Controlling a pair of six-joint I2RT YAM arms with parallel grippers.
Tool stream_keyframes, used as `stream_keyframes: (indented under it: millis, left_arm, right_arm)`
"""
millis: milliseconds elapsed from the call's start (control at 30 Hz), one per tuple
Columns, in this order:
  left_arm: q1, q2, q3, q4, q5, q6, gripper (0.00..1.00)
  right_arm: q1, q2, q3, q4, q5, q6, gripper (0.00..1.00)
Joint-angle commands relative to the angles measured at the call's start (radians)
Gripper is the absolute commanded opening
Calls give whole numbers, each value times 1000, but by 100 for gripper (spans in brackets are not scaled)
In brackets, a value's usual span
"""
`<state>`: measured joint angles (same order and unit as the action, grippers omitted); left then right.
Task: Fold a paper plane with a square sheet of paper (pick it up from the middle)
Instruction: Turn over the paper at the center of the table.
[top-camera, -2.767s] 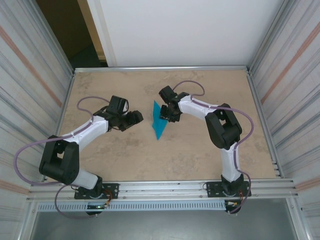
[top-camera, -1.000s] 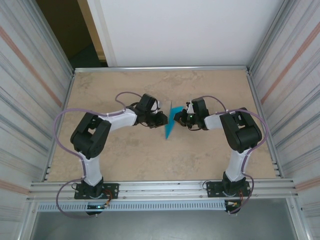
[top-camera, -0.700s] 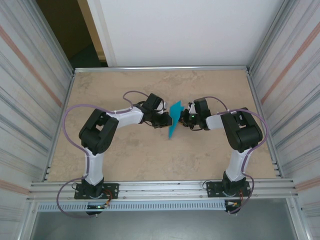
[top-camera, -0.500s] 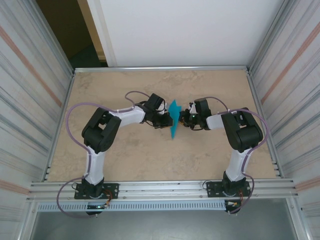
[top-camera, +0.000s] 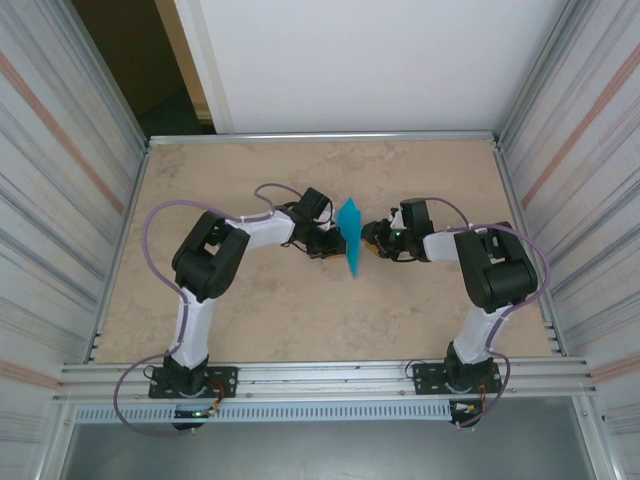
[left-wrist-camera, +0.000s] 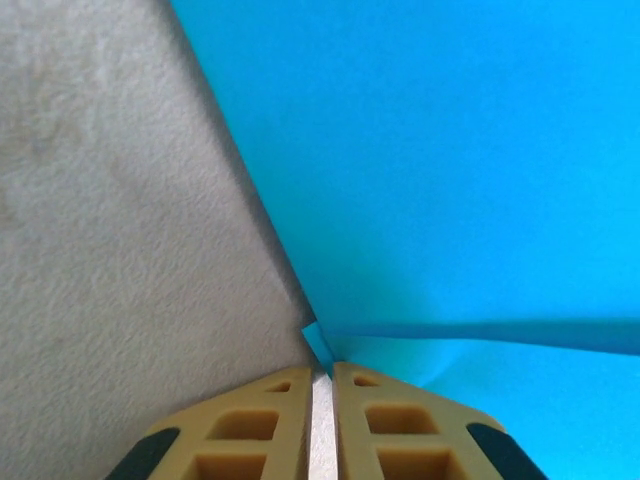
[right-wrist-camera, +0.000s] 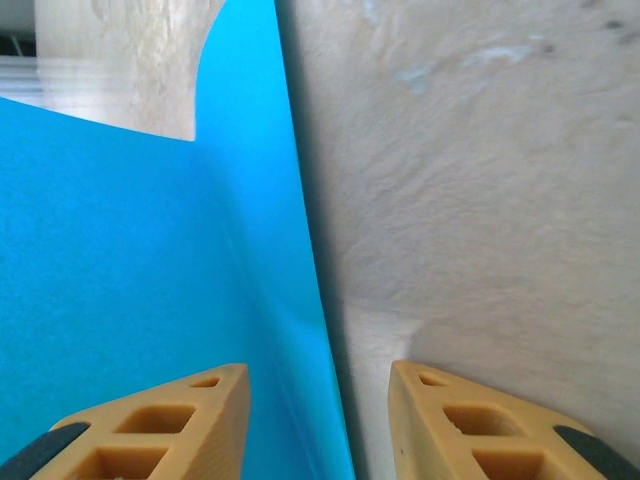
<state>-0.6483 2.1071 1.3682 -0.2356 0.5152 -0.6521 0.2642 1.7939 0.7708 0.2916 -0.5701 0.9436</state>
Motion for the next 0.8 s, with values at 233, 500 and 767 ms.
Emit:
stream_keyframes:
  millis: [233, 500, 767]
  left_arm:
    - [-11, -6, 20, -24, 9, 30, 16]
    - [-11, 3, 30, -38, -6, 29, 16]
    - [-11, 8, 33, -53, -14, 38, 16]
  right_arm:
    - [-72, -230, -81, -168, 51, -132, 42]
    - [-86, -270, -118, -163, 35, -256, 48]
    - [-76, -125, -29, -132, -108, -289, 48]
